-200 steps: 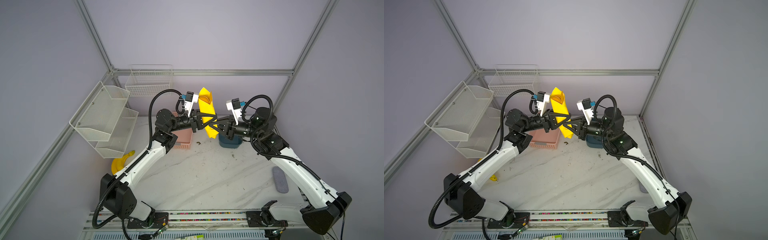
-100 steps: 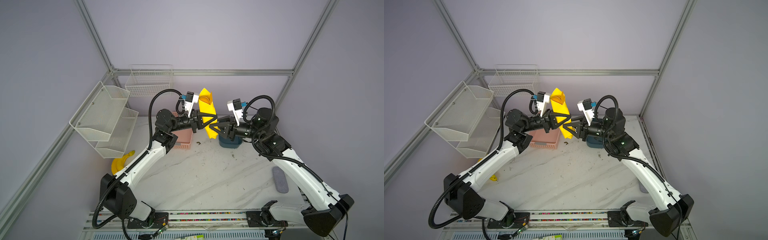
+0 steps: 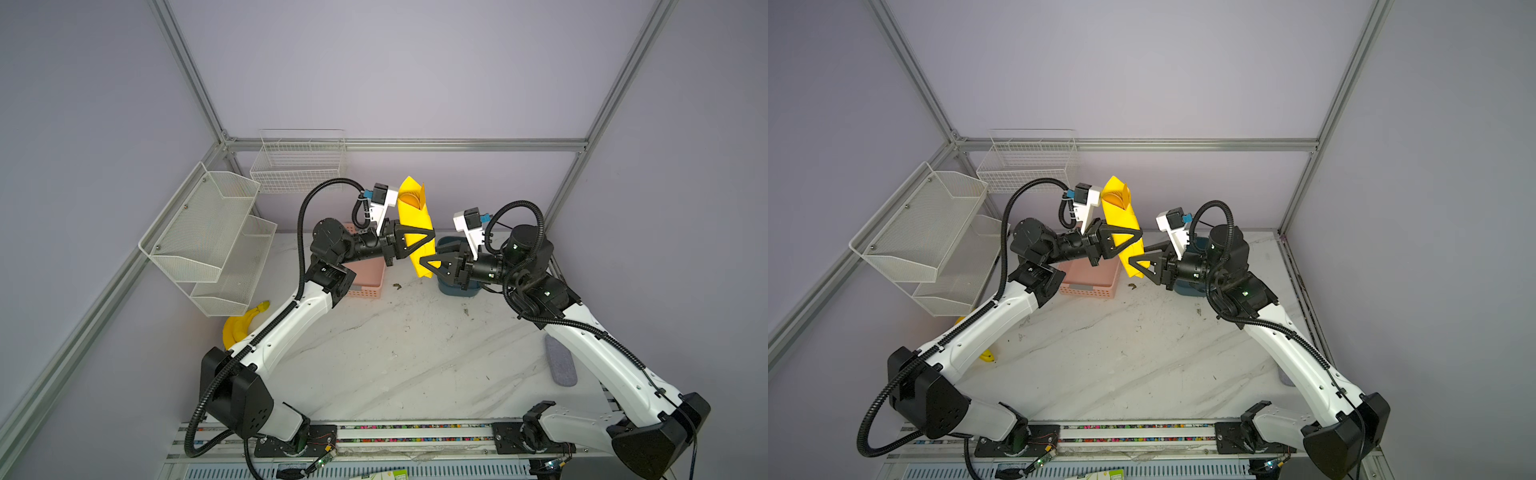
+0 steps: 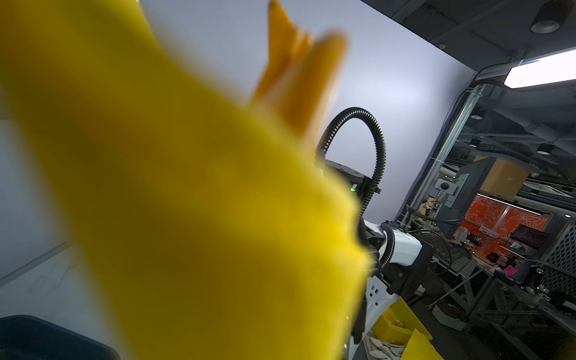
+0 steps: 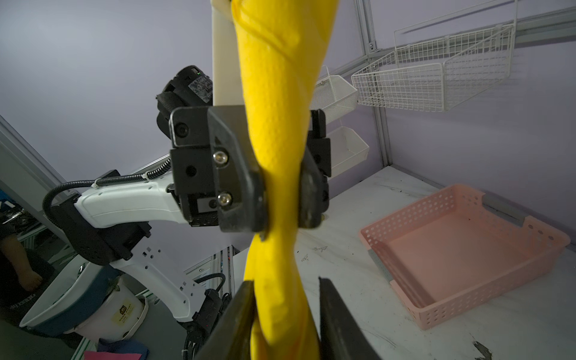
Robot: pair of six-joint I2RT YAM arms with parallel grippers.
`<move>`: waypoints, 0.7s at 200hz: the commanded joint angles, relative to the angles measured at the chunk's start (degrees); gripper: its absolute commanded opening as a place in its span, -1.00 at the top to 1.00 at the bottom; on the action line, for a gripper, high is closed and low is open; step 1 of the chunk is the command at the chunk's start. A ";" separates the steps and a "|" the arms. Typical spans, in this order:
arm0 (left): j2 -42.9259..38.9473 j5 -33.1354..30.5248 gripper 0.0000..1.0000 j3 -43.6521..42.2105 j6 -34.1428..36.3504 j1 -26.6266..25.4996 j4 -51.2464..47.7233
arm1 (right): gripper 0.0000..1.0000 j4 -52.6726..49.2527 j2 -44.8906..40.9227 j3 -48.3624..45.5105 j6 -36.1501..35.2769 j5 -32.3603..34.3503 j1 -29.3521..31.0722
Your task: Place the utensils on the paper napkin and roll it up
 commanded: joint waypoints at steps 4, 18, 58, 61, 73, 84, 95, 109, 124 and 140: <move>-1.14 0.21 0.85 5.62 -1.03 -0.25 4.04 | 0.50 1.42 -0.93 -0.39 -0.32 1.03 0.02; -1.21 0.26 0.85 5.57 -1.03 -0.25 4.09 | 0.70 1.67 -1.09 -0.34 -0.25 1.69 0.02; -1.96 -0.54 0.71 4.78 -0.01 -0.24 3.17 | 1.00 1.98 -1.65 0.00 -0.47 3.56 0.02; -2.00 -0.63 0.69 4.72 0.06 -0.25 3.00 | 1.00 2.02 -1.66 0.00 -0.47 3.68 0.02; -2.09 -0.60 0.58 4.31 0.10 -0.25 2.89 | 1.00 2.40 -1.66 0.14 -0.47 3.87 0.02; -2.02 -0.44 0.44 3.97 -0.05 -0.24 2.85 | 1.00 2.82 -1.65 0.34 -0.28 4.08 0.02; -1.92 -0.14 0.38 3.71 -0.38 -0.25 2.89 | 1.00 3.06 -1.73 0.38 -0.21 4.32 0.02; -1.83 0.41 0.34 3.14 -1.00 -0.33 3.43 | 1.00 3.24 -1.79 0.53 -0.16 4.78 0.02; -1.91 0.46 0.32 2.50 -1.31 -0.34 3.89 | 1.00 3.49 -1.88 0.69 -0.15 4.88 0.02; -2.01 0.55 0.32 1.93 -1.55 -0.34 4.12 | 1.00 3.59 -1.99 0.80 -0.11 4.96 0.02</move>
